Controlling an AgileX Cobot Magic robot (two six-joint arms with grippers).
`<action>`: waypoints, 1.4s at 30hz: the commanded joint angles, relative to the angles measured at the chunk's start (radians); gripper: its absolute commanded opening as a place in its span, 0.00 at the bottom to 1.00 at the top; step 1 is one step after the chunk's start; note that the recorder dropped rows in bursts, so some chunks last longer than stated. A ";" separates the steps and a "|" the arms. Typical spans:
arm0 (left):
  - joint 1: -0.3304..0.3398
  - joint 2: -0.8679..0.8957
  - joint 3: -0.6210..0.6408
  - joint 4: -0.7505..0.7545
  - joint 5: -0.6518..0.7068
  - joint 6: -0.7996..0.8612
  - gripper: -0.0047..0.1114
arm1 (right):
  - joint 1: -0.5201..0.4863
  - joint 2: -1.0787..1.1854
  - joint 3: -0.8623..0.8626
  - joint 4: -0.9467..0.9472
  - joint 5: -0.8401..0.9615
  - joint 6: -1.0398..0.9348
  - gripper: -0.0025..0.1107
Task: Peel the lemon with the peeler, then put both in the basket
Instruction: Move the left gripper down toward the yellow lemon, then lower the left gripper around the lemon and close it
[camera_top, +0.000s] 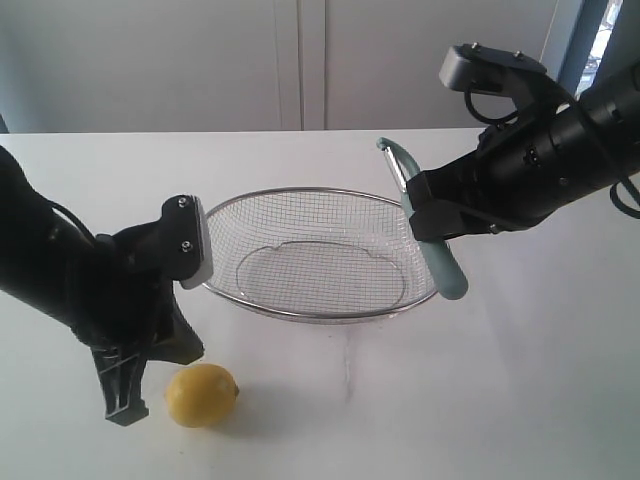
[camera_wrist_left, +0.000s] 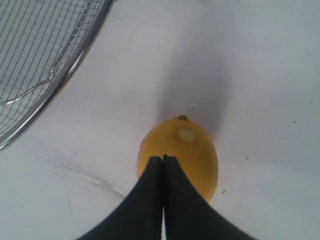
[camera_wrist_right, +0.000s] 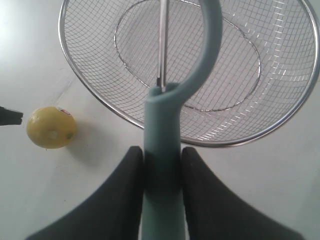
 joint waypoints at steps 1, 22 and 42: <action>-0.007 0.026 -0.003 -0.051 0.013 0.106 0.04 | -0.009 -0.001 -0.007 0.004 -0.005 -0.013 0.02; -0.007 0.028 -0.003 -0.040 0.071 0.181 0.65 | -0.009 -0.001 -0.007 0.004 -0.005 -0.013 0.02; -0.007 0.129 -0.001 -0.044 0.002 0.200 0.72 | -0.009 -0.001 -0.007 0.004 -0.005 -0.013 0.02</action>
